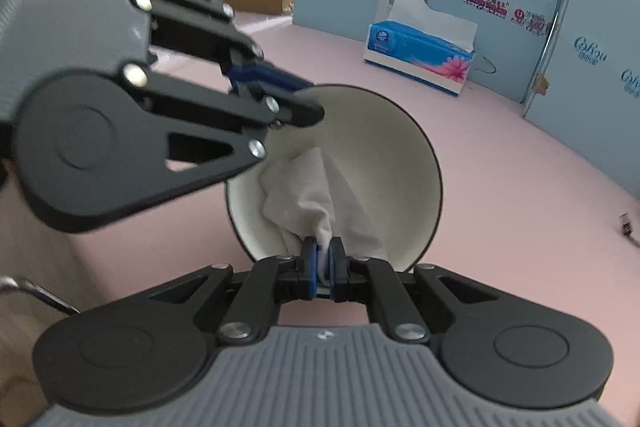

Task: Clean bowl
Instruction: 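Rub the cloth around the bowl's inner wall with the right gripper while the left gripper holds the bowl tilted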

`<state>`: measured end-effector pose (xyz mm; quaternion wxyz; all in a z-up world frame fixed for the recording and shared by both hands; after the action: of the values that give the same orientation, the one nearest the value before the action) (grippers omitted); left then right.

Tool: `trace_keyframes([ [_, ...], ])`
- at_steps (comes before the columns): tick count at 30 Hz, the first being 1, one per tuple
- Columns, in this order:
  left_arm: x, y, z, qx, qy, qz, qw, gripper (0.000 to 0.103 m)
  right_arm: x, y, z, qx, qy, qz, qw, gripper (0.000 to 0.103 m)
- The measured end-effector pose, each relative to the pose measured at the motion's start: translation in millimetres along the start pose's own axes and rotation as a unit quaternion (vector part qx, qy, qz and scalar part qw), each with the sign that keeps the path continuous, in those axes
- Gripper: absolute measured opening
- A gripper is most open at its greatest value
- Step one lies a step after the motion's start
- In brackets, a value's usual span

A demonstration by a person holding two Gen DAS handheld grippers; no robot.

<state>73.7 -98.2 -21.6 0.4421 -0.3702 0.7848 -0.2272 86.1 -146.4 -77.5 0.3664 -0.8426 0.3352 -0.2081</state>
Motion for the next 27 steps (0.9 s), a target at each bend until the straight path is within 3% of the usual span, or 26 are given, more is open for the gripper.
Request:
trace_keyframes([
  [3,1.0,-0.6,1.4,0.000,0.000,0.003,1.0000,0.010,-2.4,0.2,0.9,-0.005,0.044,-0.049,0.998,0.005],
  [11,-4.8,1.5,4.3,-0.001,0.010,-0.008,0.9999,0.011,2.4,-12.5,7.7,0.014,0.103,-0.121,0.987,0.005],
  [18,-10.1,5.1,7.4,-0.001,0.019,-0.017,0.9997,0.012,6.3,-33.8,-0.8,0.051,0.098,-0.126,0.986,0.005],
  [27,-11.3,6.6,7.9,0.002,0.024,-0.020,0.9995,0.012,8.2,-15.1,6.0,-0.003,0.076,-0.097,0.992,0.005],
])
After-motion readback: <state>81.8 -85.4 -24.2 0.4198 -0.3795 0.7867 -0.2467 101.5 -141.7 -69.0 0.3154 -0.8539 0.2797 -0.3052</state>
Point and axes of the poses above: each gripper's, at about its wrist camera, not at the fingertips, and z roughly the way its jaws point, x to its right, y to its underside, the point moved 3 cm from there along z, roughly the way its jaws point, and after that the axes turned 3 degrees about -y, right-handed, at the moved point
